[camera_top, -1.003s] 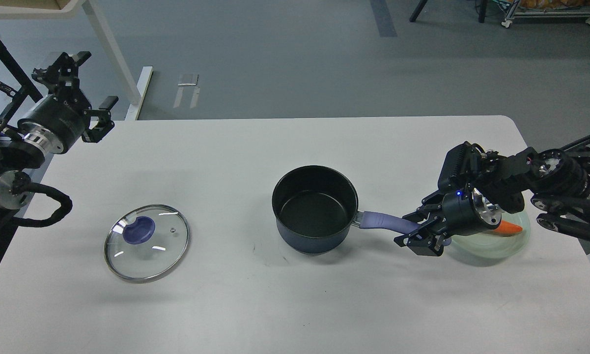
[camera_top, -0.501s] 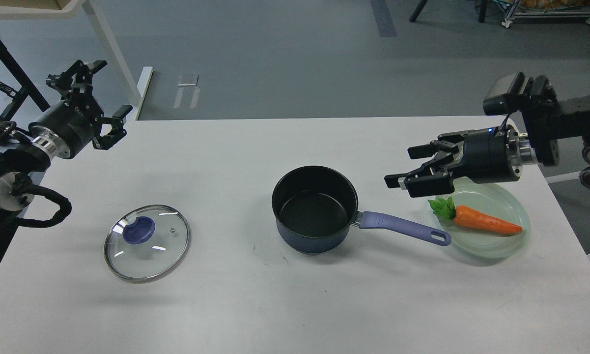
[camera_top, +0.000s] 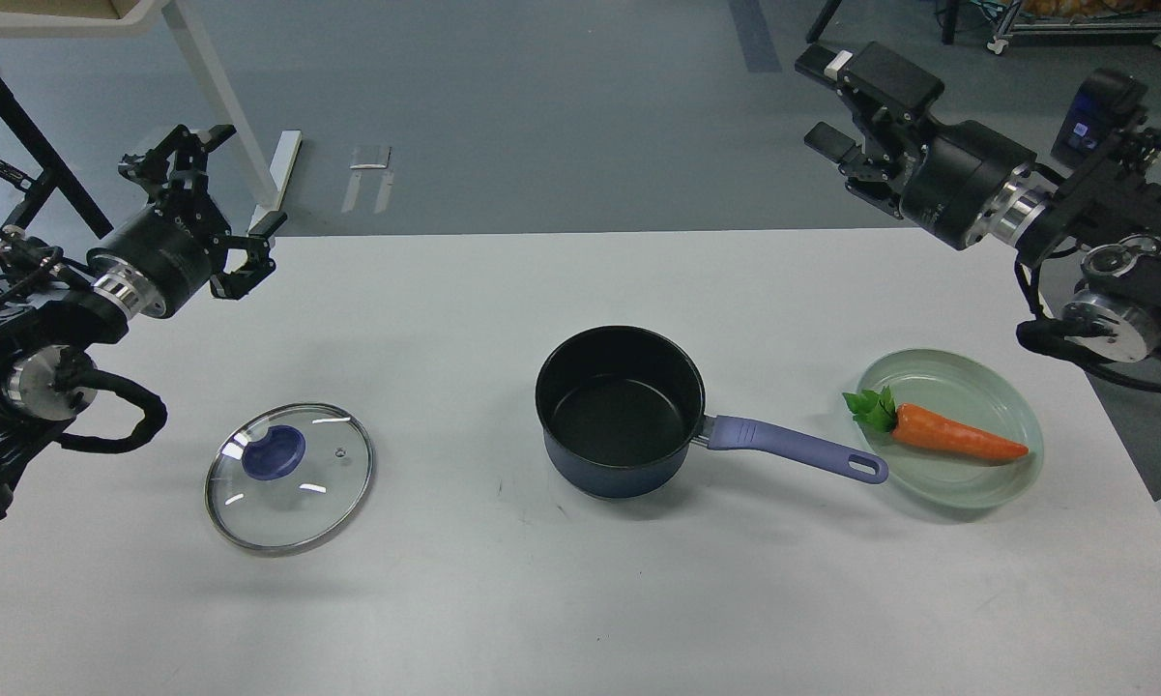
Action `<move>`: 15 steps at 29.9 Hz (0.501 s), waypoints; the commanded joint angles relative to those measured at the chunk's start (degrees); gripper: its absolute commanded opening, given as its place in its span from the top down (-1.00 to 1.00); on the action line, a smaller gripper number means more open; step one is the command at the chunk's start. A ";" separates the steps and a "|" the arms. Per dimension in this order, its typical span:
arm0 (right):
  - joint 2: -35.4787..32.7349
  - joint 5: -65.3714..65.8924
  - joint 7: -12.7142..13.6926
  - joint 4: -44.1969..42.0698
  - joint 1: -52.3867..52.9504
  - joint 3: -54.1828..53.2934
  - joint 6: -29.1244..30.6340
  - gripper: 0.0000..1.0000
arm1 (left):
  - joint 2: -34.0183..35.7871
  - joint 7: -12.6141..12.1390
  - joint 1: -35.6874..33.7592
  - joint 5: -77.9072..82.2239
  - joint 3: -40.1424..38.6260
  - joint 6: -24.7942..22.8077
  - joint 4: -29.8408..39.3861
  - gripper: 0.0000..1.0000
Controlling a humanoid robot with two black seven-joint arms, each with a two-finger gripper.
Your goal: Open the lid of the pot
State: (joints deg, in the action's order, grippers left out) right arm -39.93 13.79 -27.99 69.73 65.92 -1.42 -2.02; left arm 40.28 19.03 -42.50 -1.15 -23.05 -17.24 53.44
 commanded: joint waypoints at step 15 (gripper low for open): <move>13.39 -17.65 -0.01 -19.89 -14.77 -11.59 22.58 -0.99 | -5.12 -0.66 7.26 0.89 -6.65 -1.48 -0.17 -0.99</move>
State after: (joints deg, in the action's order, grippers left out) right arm -26.67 -3.77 -27.99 50.45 51.49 -13.45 17.44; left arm 35.89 18.37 -35.64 -0.32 -29.66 -18.44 53.41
